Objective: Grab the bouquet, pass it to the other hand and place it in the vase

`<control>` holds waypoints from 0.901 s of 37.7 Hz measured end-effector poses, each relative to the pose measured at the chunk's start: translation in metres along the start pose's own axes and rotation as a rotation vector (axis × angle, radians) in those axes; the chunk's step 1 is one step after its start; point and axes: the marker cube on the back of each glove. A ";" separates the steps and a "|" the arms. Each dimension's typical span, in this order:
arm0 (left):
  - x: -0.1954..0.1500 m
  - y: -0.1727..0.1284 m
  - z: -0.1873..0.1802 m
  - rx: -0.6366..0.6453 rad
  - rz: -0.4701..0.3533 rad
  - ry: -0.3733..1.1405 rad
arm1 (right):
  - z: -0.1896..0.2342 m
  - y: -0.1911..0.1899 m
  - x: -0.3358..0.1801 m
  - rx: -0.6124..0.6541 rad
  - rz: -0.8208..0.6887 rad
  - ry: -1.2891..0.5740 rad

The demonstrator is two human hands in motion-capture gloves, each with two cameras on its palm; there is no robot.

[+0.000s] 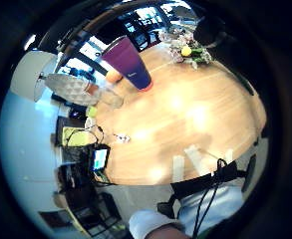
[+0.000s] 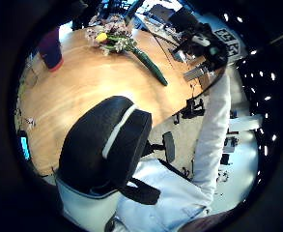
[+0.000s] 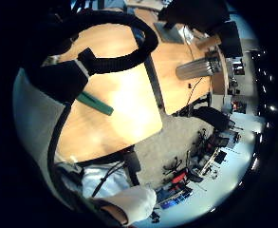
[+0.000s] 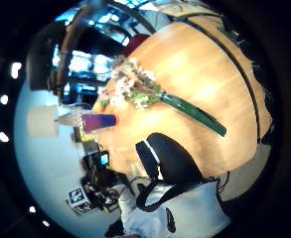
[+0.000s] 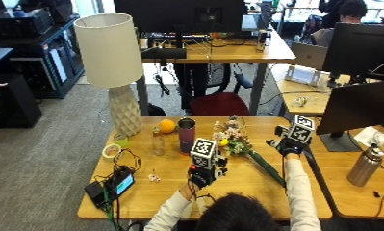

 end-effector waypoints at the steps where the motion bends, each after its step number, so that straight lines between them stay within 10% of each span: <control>1: 0.000 0.000 0.002 -0.003 0.001 0.000 | 0.012 -0.005 0.005 -0.008 0.008 -0.003; 19: -0.005 0.009 0.009 -0.054 -0.015 0.005 | 0.095 0.085 0.004 -0.382 0.053 0.043; 34: -0.017 0.000 0.021 -0.076 -0.028 0.030 | 0.124 0.077 -0.004 -0.191 0.066 0.171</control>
